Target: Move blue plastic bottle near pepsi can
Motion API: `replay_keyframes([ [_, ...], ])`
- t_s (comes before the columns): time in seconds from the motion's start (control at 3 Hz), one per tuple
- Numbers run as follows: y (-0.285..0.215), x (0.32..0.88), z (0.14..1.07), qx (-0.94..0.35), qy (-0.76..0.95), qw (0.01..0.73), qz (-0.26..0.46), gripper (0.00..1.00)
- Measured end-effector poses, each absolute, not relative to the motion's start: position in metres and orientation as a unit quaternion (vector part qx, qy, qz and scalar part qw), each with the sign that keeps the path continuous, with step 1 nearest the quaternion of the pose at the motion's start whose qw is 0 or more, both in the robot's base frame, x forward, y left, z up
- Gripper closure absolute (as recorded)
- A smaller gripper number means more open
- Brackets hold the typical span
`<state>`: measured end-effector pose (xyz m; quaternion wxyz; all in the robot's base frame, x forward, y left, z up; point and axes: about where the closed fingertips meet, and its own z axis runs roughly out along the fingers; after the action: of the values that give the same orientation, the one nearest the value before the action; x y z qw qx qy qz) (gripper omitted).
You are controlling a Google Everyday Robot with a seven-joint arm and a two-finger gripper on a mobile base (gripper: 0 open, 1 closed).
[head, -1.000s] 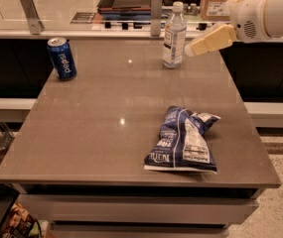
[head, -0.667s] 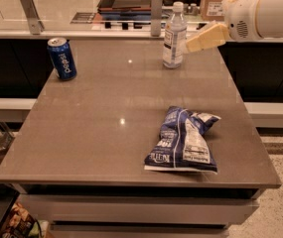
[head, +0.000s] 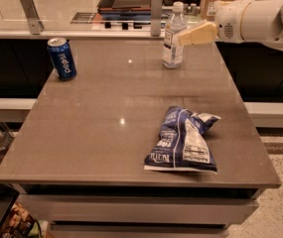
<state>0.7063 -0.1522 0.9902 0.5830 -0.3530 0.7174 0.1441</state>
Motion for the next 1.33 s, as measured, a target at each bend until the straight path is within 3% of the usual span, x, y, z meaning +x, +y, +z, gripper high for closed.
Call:
replay_keyframes([
  [1.33, -0.103, 0.790, 0.938, -0.313, 0.708, 0.589, 0.233, 0.00],
])
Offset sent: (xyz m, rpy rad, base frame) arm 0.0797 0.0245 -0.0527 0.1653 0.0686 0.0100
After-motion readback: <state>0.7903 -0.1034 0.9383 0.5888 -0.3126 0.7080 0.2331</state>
